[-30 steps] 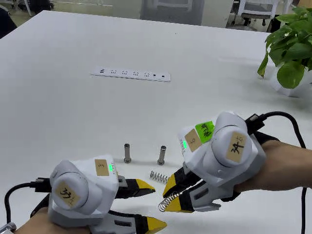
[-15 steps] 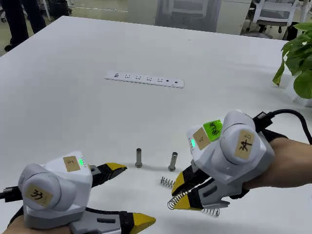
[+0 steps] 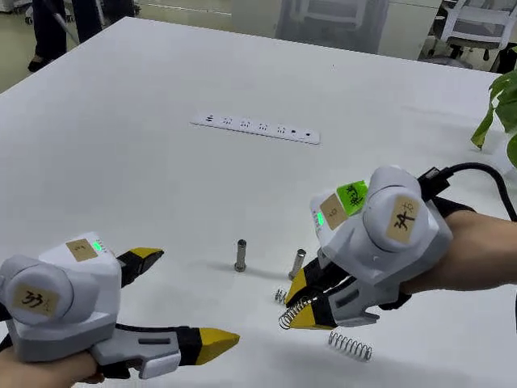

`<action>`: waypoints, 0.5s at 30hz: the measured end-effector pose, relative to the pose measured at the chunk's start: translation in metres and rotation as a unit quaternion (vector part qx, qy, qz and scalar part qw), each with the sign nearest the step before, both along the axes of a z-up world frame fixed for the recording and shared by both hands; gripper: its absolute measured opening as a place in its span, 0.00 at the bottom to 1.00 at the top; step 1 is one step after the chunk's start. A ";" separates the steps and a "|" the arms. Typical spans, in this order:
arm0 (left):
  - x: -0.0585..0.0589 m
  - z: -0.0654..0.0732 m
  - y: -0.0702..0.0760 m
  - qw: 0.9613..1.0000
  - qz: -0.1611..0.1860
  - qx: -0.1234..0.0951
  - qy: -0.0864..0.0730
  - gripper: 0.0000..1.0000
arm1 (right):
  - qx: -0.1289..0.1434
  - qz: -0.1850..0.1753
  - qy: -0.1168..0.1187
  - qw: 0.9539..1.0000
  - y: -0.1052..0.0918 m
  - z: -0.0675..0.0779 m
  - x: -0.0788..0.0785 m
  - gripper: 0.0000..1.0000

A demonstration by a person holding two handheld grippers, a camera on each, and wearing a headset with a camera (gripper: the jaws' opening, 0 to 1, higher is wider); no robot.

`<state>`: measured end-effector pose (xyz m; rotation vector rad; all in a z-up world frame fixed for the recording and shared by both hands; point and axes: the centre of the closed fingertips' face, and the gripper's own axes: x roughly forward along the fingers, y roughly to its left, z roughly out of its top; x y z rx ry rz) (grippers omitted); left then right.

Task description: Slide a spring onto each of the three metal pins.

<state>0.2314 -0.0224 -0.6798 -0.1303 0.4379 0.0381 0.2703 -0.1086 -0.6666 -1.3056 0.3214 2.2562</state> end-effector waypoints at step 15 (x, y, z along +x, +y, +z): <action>-0.006 -0.007 0.015 1.000 0.024 -0.001 -0.003 1.00 | -0.004 0.037 -0.042 0.998 0.041 0.012 0.022 0.12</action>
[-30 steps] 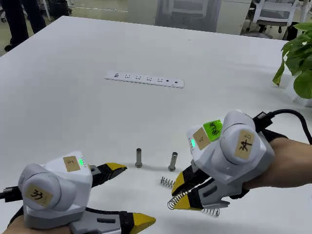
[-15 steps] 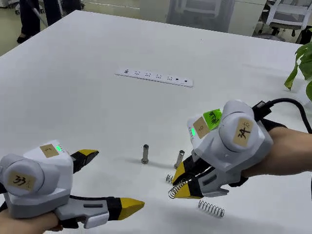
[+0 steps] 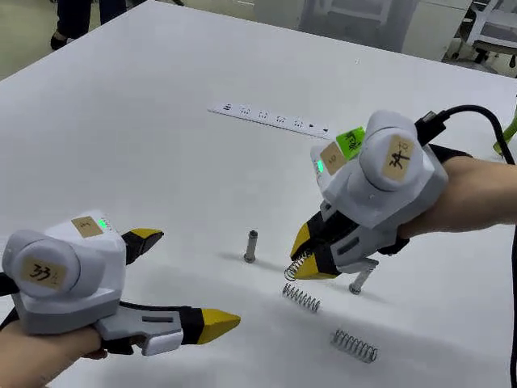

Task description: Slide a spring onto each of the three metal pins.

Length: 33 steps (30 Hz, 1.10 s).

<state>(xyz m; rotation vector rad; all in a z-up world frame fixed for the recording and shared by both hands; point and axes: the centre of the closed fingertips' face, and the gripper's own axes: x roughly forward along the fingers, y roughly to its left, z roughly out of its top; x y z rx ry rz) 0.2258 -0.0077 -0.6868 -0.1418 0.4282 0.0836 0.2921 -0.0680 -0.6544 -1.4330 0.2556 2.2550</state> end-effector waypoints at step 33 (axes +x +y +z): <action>0.004 0.004 -0.014 1.000 -0.017 0.007 0.000 0.99 | -0.034 0.109 -0.094 0.989 0.069 0.002 -0.008 0.12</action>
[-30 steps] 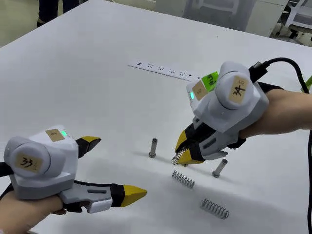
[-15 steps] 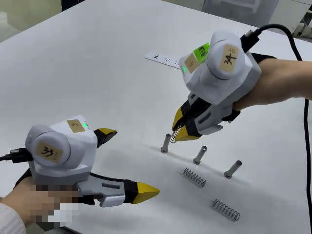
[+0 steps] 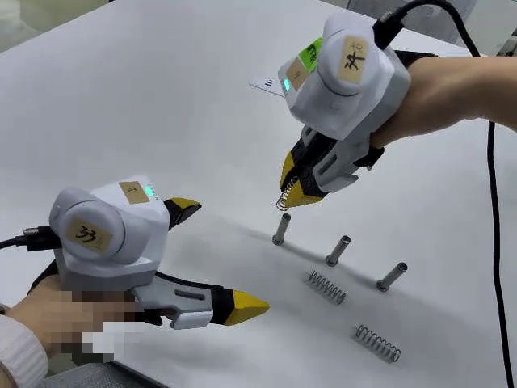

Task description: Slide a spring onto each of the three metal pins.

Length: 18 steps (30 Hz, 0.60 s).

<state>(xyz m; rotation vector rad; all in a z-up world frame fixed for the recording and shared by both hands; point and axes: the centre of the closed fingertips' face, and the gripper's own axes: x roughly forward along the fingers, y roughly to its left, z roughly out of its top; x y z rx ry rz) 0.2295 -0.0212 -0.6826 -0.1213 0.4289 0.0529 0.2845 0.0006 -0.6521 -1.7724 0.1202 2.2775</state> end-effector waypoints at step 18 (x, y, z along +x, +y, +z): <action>-0.002 -0.002 0.004 1.000 -0.001 -0.001 -0.001 0.98 | -0.028 0.019 -0.041 0.999 0.005 -0.022 0.009 0.12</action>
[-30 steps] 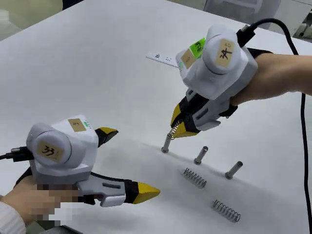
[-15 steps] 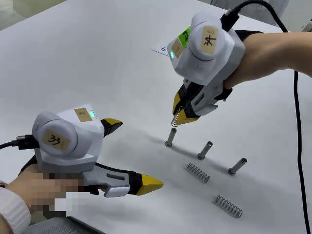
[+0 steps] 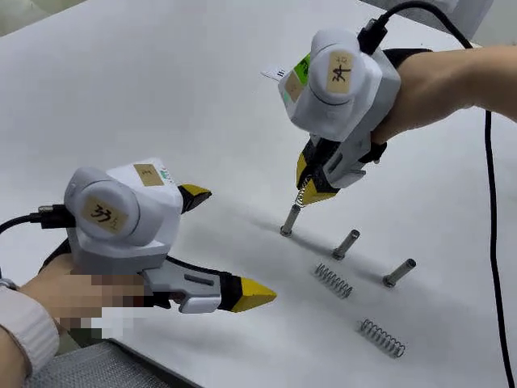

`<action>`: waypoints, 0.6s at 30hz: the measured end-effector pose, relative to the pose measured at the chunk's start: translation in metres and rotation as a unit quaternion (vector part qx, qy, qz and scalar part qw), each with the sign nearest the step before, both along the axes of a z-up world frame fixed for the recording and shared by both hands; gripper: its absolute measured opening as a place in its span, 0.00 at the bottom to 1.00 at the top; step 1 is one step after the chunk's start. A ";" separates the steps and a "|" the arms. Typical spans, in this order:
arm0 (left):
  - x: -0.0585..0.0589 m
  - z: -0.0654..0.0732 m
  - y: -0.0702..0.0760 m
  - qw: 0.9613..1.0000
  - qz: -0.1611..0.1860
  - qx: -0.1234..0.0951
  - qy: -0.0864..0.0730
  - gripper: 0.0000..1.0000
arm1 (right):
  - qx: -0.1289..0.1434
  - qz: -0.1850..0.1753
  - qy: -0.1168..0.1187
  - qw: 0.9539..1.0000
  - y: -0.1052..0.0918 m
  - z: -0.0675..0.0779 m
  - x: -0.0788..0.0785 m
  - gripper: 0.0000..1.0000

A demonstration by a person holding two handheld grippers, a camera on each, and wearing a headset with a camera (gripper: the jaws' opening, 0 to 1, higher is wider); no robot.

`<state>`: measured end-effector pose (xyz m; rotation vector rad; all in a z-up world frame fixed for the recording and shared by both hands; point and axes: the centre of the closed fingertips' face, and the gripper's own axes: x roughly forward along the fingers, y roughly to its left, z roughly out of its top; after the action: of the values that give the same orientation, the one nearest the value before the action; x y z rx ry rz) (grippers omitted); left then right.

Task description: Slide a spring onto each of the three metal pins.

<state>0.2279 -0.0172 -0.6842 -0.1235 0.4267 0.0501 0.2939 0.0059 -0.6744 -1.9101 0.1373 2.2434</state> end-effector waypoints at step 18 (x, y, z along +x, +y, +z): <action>0.000 -0.001 -0.002 1.000 -0.003 -0.003 0.005 0.97 | -0.006 -0.001 -0.004 1.000 0.001 -0.005 0.001 0.12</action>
<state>0.2280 -0.0190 -0.6856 -0.1274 0.4361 0.0444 0.2949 0.0074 -0.6799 -1.9246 0.1511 2.2389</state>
